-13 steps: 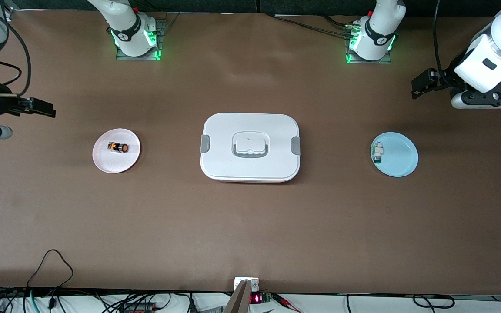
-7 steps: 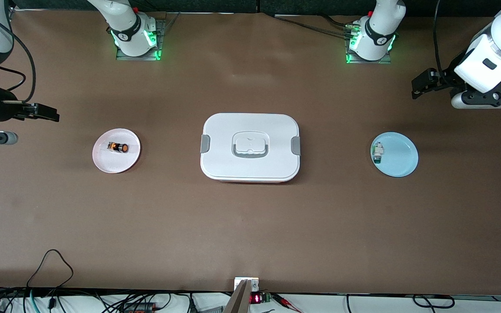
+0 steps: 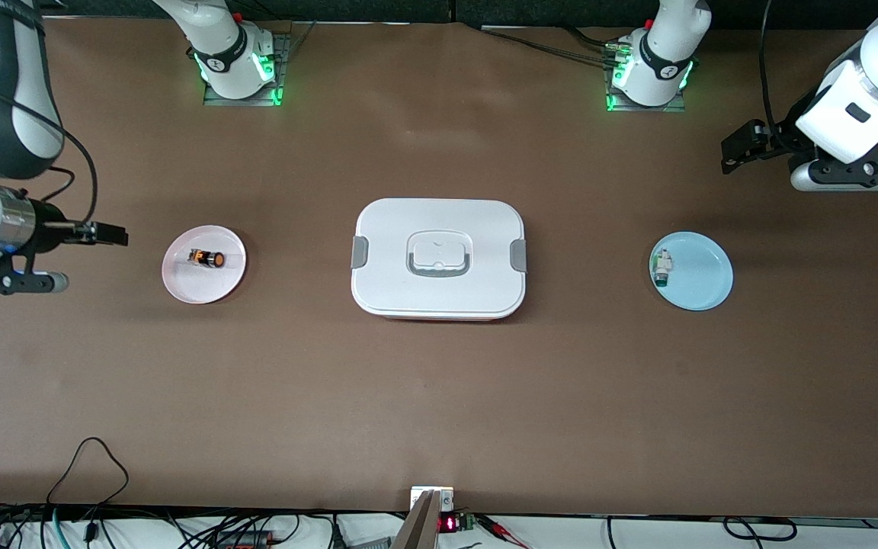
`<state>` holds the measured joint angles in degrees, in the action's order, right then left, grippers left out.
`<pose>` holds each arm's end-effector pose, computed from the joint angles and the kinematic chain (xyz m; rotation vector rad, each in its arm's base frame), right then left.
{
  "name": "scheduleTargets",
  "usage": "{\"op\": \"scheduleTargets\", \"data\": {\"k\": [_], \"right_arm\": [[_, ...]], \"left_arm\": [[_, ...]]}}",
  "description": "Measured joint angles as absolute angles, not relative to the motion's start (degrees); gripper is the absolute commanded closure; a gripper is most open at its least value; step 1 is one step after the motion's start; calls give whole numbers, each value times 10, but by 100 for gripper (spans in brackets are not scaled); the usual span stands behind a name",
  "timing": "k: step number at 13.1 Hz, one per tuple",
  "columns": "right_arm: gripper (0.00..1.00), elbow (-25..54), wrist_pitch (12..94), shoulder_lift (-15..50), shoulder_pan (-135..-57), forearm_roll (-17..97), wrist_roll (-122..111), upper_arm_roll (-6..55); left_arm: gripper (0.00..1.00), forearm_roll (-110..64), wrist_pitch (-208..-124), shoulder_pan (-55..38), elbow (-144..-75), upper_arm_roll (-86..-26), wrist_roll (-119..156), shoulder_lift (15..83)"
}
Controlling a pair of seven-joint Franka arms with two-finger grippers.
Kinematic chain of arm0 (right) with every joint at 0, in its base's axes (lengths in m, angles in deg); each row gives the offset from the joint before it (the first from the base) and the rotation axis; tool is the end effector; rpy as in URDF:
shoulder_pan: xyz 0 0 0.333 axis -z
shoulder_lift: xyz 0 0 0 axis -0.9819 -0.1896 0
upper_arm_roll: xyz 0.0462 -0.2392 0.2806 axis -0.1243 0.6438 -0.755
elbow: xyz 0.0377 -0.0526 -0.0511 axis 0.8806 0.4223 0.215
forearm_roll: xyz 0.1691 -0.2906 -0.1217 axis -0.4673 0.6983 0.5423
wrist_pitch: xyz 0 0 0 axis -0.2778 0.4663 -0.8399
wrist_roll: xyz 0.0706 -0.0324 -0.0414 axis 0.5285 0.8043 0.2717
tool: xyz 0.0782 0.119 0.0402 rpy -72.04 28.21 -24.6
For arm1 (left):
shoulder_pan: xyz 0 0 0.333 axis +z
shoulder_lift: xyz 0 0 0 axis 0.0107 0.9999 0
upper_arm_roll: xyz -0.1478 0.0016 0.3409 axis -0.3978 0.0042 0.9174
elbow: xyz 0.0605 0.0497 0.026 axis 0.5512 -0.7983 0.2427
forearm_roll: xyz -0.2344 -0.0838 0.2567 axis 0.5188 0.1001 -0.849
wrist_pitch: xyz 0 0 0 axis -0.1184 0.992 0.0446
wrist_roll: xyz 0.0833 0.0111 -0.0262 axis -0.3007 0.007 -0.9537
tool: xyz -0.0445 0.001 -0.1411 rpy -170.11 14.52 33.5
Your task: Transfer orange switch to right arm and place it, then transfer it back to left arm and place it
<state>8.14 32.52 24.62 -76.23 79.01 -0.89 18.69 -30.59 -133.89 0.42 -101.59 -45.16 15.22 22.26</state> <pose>0.5889 -0.0304 0.4673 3.0896 -0.0331 -0.3766 0.4911 -0.0721 0.6300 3.1274 0.0547 -0.1596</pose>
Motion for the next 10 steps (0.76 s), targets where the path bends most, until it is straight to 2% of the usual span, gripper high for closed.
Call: {"op": "scheduleTargets", "data": {"k": [2, 10], "right_arm": [[0, 107, 375, 235, -761, 790, -8, 187], [0, 296, 591, 243, -762, 776, -8, 174]], "left_arm": [[0, -306, -1339, 4, -1016, -452, 152, 223], [0, -306, -1339, 4, -1016, -452, 152, 223]]}}
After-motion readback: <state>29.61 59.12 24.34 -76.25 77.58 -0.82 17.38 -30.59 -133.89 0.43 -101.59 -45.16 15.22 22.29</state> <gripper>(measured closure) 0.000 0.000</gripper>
